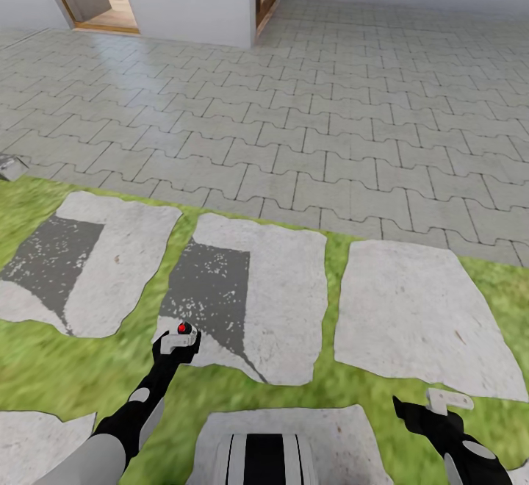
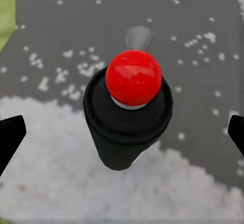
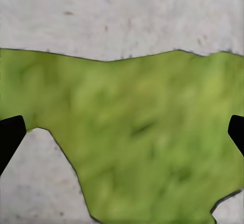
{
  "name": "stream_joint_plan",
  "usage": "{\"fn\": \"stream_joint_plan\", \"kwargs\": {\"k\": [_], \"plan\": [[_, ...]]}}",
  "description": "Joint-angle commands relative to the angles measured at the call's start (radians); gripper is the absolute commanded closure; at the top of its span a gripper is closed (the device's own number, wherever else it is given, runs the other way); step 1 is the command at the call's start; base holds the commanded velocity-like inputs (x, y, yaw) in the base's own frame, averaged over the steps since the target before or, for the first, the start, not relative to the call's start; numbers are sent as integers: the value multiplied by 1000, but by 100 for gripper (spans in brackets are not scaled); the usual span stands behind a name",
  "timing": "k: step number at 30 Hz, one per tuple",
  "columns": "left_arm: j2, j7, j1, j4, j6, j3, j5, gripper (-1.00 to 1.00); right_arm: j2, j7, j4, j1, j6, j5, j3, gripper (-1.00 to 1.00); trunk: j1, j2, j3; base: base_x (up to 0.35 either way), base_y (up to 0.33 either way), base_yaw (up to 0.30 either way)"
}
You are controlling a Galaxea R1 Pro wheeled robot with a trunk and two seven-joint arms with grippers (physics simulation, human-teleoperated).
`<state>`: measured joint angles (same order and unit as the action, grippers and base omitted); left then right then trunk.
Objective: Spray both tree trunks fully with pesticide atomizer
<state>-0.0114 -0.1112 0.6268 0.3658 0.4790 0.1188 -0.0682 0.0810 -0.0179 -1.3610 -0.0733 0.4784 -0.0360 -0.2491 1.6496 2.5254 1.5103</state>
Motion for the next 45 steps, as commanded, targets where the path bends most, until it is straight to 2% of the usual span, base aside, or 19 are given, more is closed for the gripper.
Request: {"fn": "stream_joint_plan", "kwargs": {"k": [1, 19, 20, 45], "plan": [[1, -7, 1, -1, 3, 8, -7, -100, 0, -2, -1, 0, 5, -3, -1, -100, 0, 0, 1, 86, 0, 0], [1, -7, 1, -2, 4, 7, -7, -100, 0, -2, -1, 0, 5, -4, -1, -100, 0, 0, 1, 14, 0, 0], [2, -7, 1, -2, 4, 8, -7, 100, 0, -2, -1, 0, 5, -3, -1, -100, 0, 0, 1, 0, 0, 0], [2, -7, 1, 1, 4, 10, -5, 100, -2, -2, -1, 0, 5, -4, 0, -100, 0, 0, 1, 0, 0, 0]]}}
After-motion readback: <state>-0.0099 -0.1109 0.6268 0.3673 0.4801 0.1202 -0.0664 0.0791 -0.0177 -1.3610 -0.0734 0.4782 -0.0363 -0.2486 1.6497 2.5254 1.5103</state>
